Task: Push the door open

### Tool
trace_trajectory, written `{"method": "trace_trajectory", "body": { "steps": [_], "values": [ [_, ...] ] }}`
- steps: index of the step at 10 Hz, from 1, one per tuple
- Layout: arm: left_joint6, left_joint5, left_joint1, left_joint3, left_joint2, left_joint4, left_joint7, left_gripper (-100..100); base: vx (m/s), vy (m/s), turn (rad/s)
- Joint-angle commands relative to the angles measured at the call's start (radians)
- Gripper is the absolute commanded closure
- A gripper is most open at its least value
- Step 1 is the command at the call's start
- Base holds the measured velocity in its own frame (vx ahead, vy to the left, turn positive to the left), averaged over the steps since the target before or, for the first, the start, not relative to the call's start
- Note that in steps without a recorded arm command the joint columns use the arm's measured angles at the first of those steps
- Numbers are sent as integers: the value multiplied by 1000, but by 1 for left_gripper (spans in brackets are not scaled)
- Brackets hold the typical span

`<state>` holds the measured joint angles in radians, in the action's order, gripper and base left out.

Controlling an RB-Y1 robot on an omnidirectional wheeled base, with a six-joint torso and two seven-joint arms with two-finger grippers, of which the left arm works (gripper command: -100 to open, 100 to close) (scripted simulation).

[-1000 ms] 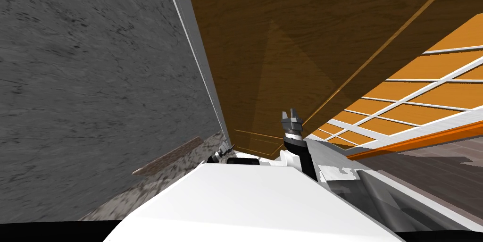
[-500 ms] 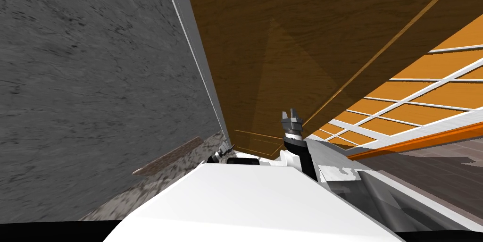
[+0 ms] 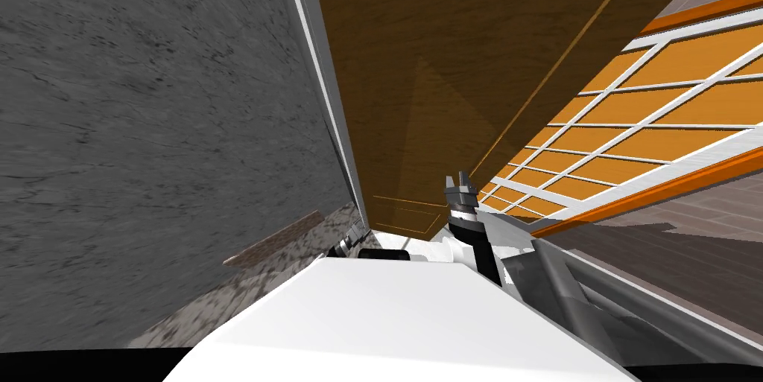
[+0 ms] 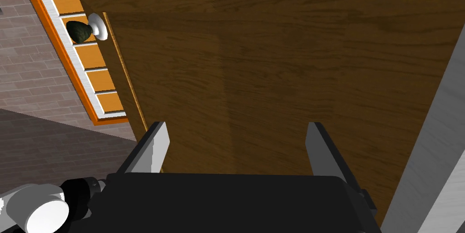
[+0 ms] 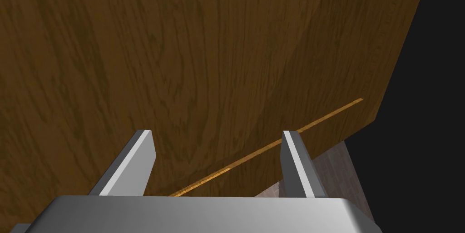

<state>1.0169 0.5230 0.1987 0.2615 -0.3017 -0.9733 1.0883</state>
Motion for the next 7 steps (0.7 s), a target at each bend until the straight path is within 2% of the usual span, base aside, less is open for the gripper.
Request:
{"method": "trace_trajectory", "body": {
  "steps": [1, 5, 7],
  "values": [
    [1, 8, 1, 1, -1, 1, 2, -100, -222, 52, -48],
    [4, 29, 3, 5, -3, 3, 7, -100, -212, 78, -52],
    [8, 57, 6, 10, -6, 6, 13, -100, -252, 65, -118]
  ]
}}
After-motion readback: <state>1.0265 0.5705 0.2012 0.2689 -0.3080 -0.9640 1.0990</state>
